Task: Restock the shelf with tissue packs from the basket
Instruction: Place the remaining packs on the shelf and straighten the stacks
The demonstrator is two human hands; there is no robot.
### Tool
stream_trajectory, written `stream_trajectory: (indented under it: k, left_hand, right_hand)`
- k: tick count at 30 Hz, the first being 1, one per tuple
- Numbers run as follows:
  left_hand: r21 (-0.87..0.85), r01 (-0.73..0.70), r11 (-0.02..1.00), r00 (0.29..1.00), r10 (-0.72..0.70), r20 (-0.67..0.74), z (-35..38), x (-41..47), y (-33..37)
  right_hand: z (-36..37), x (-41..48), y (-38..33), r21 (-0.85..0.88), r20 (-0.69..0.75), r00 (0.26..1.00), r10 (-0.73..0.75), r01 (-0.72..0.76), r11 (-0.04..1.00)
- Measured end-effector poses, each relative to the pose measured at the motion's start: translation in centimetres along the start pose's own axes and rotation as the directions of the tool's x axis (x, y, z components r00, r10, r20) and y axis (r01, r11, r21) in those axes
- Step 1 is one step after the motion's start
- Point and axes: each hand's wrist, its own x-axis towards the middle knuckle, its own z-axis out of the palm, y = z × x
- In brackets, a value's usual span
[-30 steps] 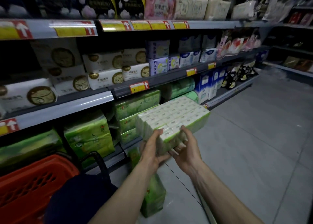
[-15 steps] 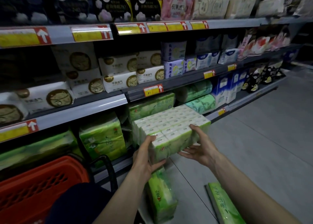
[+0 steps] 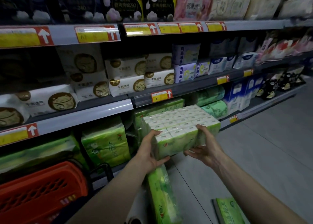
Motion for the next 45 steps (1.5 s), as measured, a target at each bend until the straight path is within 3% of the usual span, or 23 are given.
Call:
stream_trajectory:
  k: [9, 18, 26, 32, 36, 40, 42, 45]
  left_hand:
    - [0.007, 0.023, 1.0, 1.0, -0.024, 0.011, -2.4, 3.5, 3.1]
    - [0.03, -0.085, 0.996, 0.996, 0.086, -0.018, -3.3, 6.9, 5.9]
    - [-0.185, -0.242, 0.952, 0.96, 0.208, -0.186, -4.1, 9.3, 7.0]
    - [-0.24, -0.285, 0.928, 0.951, 0.242, -0.194, -4.4, 10.6, 7.1]
    - [-0.174, -0.304, 0.937, 0.937, 0.261, -0.234, -4.7, 10.8, 6.3]
    - [0.058, -0.333, 0.941, 0.899, 0.336, -0.281, -5.3, 11.4, 5.1]
    - [0.142, -0.311, 0.94, 0.884, 0.341, -0.321, -5.7, 11.8, 4.4]
    - [0.291, -0.272, 0.917, 0.865, 0.366, -0.343, -6.2, 12.2, 3.5]
  right_hand:
    - [2.8, 4.3, -0.9, -0.035, 0.017, 0.999, 0.042, -0.041, 0.999]
    - [6.2, 7.8, -0.4, 0.029, 0.015, 1.0, 0.026, -0.026, 0.999]
    - [10.2, 10.7, -0.5, -0.016, 0.041, 0.999, 0.036, -0.036, 0.999]
    - [11.8, 12.8, -0.5, -0.082, 0.059, 0.998, 0.004, 0.001, 0.997]
    - [11.7, 13.2, 0.4, -0.051, 0.072, 0.997, -0.025, 0.028, 0.998]
    - [11.1, 12.9, 3.1, 0.118, 0.009, 0.986, -0.168, 0.166, 0.979]
    - [10.7, 12.0, 5.1, -0.033, -0.051, 0.952, -0.302, 0.301, 0.953]
    - [10.6, 10.5, 7.2, -0.434, 0.001, 0.897, -0.441, 0.398, 0.808]
